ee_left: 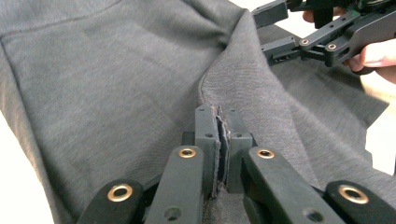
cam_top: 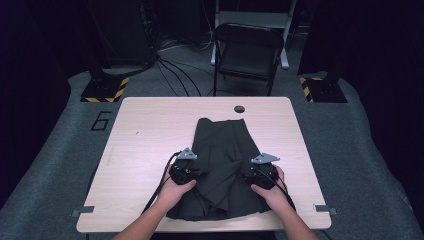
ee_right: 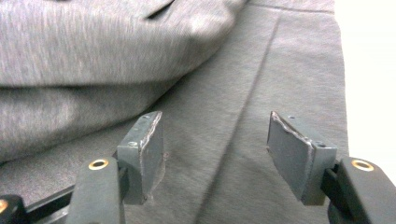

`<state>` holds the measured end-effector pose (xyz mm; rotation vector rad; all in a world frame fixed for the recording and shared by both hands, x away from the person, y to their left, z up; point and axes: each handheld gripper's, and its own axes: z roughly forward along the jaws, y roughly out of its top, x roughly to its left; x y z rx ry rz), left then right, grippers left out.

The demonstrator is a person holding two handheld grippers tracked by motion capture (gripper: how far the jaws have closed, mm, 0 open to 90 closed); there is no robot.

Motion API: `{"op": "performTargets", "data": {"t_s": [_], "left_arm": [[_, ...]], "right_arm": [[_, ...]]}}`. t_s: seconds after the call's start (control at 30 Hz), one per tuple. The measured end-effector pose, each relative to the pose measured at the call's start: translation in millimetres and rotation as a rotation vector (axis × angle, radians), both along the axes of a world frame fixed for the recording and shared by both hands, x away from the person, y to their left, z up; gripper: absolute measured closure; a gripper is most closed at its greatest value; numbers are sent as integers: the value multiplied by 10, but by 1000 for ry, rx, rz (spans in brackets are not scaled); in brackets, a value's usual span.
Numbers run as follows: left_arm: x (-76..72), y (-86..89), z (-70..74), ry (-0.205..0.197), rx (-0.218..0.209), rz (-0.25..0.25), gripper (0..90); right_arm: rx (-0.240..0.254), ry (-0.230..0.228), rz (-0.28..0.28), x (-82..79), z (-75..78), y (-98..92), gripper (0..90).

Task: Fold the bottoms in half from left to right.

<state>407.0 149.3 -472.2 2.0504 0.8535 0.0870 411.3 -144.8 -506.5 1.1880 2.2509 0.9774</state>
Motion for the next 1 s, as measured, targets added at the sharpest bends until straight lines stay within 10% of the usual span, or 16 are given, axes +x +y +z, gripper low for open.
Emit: {"op": "performTargets", "data": {"t_s": [0.73,1.0], "left_arm": [[-301,-1269,566,-58,-67,-272,823],[-296,-1254,633,-91,-53,-248,647]], "right_arm": [[60,-34,-136,20,212,-473,392],[61,-37,-144,6,224,-488,397]]}}
